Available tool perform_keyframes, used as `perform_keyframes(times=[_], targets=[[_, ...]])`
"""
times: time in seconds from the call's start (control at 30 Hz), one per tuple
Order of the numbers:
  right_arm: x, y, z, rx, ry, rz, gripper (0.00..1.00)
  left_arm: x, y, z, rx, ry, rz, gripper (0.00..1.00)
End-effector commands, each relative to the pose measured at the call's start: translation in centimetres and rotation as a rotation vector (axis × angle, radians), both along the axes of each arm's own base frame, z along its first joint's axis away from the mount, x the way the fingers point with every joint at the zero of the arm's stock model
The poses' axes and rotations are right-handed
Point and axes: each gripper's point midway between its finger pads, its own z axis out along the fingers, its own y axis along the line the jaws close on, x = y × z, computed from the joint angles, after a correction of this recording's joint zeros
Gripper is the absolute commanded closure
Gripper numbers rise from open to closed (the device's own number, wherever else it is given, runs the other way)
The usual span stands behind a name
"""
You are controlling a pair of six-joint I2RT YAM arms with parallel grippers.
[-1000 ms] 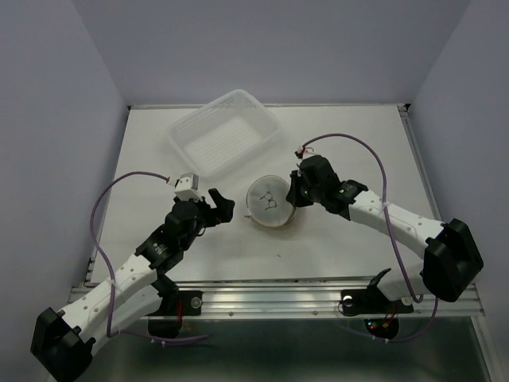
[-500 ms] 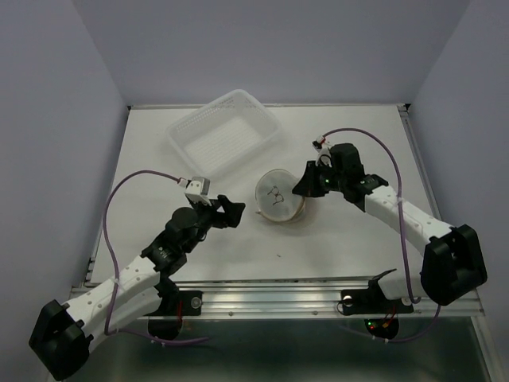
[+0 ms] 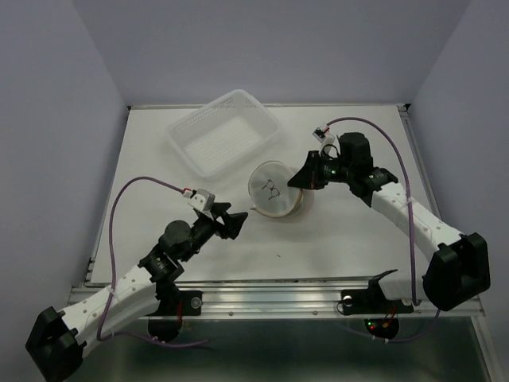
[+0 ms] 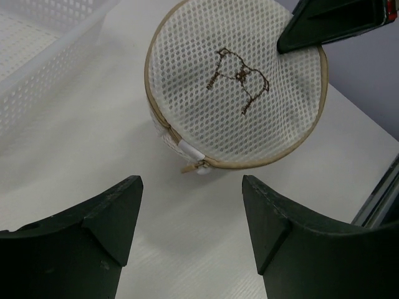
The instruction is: Unzip the laundry bag and remove the bra
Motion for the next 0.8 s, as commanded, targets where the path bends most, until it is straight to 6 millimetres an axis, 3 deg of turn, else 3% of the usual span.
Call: perform_keyframes(times=[0.0,0.4,0.77], targets=[[-0.4,0.8,6.9,0.124,-0.135,0.056,0.99,-1.6,-0.8,3.2,-0.068,-0.155,-0.097,0.25],[-1.7,0.7,11.2,0.200,-0.188,0.092,0.99,-2.8,-3.5,3.4,0.015,-0.214,-0.235,0.23],[-4.0,0.4,12.5,0.227,-0.222,0.150,0.99,-2.2,-3.0,4.3,0.090,-0.359,-0.145,0.25]])
